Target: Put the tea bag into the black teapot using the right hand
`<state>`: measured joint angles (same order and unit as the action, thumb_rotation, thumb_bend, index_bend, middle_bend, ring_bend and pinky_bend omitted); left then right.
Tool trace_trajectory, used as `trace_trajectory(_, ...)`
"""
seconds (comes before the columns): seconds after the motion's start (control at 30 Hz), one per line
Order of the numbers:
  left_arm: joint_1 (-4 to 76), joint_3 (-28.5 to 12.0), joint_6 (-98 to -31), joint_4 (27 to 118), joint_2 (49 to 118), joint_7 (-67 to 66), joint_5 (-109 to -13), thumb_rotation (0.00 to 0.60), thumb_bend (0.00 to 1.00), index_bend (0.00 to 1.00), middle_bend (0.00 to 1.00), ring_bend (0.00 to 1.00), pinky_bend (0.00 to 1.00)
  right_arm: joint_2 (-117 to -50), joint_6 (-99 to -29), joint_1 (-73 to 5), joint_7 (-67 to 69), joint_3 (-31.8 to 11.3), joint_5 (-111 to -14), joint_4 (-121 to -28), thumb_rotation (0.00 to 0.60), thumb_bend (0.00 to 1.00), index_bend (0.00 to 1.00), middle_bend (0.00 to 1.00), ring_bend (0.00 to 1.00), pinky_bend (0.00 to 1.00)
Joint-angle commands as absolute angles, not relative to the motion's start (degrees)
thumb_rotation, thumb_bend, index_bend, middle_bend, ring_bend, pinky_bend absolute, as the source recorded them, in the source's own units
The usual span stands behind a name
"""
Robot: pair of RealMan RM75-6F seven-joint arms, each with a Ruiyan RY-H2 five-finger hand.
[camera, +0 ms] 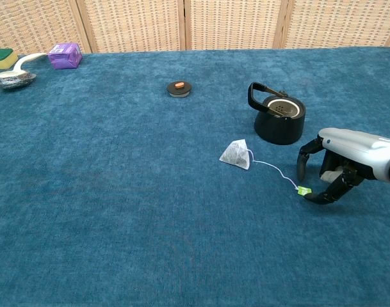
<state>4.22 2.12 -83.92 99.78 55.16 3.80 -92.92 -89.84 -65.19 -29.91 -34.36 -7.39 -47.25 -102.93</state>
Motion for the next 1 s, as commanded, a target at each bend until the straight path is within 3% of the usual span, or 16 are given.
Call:
trace_trajectory(0.03, 4.25, 2.18, -83.83, 99.51, 55.25, 4.10, -92.86, 0.600, 0.27, 0.08, 0.14, 0.00, 0.10, -90.22, -65.52, -30.21, -34.72, -7.39, -46.68, -102.61, 0.600, 0.35, 0.47, 1.00, 1.00, 1.00)
trace_trajectory(1.0, 4.00, 2.46, -84.63, 97.94, 55.85, 5.54, -92.87, 0.600, 0.27, 0.08, 0.14, 0.00, 0.10, -91.29, -67.14, -31.73, -36.50, -6.56, -42.15, -101.54, 0.600, 0.37, 0.50, 1.00, 1.00, 1.00)
